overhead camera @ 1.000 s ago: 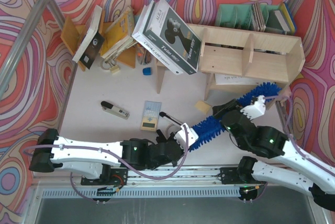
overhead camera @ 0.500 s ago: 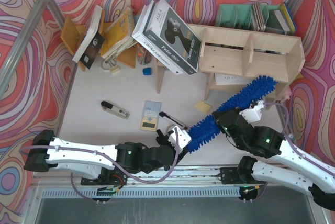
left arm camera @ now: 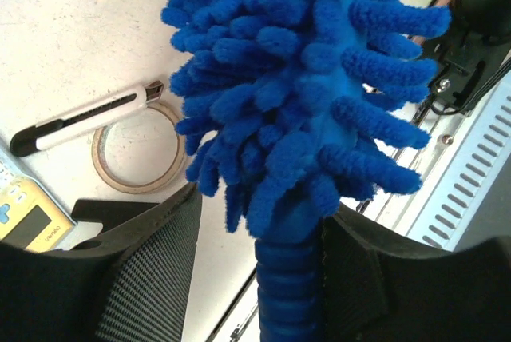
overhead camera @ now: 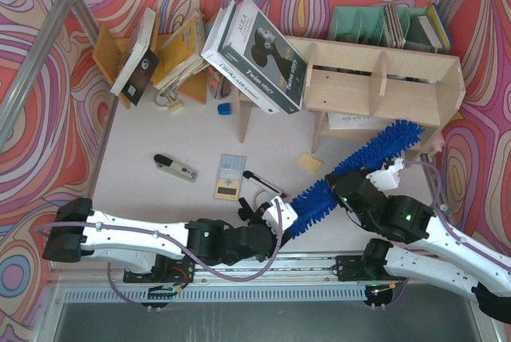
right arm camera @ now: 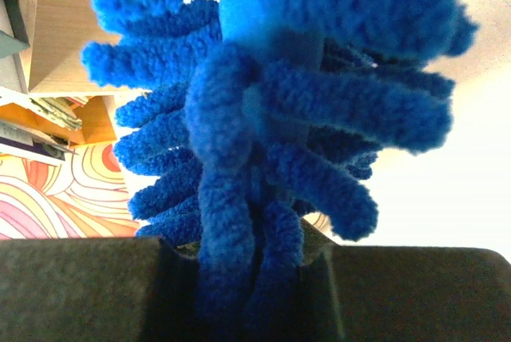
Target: Dust the bookshelf with a duster
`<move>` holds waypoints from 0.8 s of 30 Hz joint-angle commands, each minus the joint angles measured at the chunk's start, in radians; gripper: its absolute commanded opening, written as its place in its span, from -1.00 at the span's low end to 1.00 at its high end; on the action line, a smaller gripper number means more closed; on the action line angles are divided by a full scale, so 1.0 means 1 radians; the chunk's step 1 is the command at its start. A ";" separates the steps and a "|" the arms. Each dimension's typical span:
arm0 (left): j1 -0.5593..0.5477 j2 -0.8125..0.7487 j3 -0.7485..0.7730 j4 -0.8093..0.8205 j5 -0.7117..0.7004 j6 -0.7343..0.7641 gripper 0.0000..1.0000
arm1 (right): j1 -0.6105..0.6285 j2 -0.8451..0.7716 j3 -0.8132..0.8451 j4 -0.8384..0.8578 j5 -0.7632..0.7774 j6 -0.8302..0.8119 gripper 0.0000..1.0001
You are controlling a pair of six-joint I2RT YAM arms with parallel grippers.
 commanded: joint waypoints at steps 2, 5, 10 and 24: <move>0.012 0.033 0.022 0.054 0.001 0.013 -0.03 | 0.004 -0.007 -0.019 0.073 -0.016 0.013 -1.00; 0.014 0.046 0.033 0.072 0.003 0.018 -0.32 | 0.004 -0.009 -0.038 0.097 -0.031 0.011 -1.00; 0.014 0.056 0.055 0.059 -0.017 0.011 -1.00 | 0.004 -0.020 -0.056 0.086 -0.031 0.027 -1.00; 0.013 -0.021 0.160 -0.139 -0.095 -0.018 -1.00 | 0.004 -0.088 0.010 -0.035 0.059 -0.071 0.37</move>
